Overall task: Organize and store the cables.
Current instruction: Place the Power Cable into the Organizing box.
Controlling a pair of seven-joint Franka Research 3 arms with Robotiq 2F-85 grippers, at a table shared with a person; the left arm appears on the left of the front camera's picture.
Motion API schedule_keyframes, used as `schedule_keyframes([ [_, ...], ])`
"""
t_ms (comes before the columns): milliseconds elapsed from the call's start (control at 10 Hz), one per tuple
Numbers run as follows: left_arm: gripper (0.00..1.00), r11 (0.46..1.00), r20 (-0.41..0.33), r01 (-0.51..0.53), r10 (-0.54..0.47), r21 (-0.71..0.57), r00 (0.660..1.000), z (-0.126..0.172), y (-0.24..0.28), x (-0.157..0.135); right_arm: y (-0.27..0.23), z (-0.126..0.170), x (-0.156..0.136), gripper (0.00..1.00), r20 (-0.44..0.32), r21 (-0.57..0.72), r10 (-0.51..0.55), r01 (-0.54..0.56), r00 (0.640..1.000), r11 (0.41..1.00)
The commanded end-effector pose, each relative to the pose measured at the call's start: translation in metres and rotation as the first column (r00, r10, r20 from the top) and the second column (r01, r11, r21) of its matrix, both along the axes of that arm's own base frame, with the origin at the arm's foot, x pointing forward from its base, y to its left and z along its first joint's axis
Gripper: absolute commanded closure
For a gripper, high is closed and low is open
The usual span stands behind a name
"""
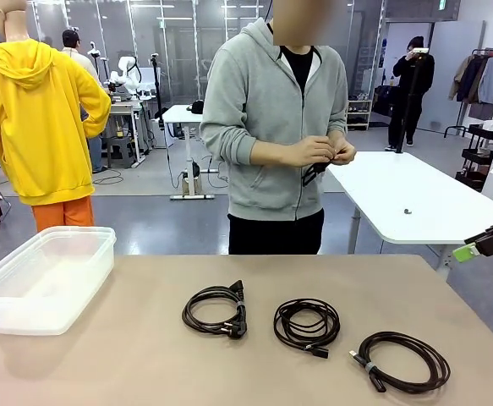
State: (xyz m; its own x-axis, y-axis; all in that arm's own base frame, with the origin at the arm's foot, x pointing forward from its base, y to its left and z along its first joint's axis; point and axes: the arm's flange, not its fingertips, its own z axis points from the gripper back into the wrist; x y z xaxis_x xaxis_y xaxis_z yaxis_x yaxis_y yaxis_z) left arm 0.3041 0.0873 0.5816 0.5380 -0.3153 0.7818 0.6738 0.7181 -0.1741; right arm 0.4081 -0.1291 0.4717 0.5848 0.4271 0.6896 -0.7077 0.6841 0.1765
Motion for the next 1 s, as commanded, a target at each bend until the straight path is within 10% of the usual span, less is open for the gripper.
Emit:
schedule_keyframes([
  [0, 0.00, 1.000, 0.005, 0.010, -0.010, -0.006, 1.000, 0.000, 0.000, 0.001, 0.000, 0.002, -0.002, 0.00, 0.008, 0.005, 0.008, -0.008, 1.000, 1.000],
  [900, 0.00, 0.989, -0.223, 0.107, -0.082, 0.106, 0.971, -0.025, -0.216, 0.056, 0.000, 0.002, -0.002, 0.00, 0.008, 0.005, 0.008, -0.008, 1.000, 1.000],
])
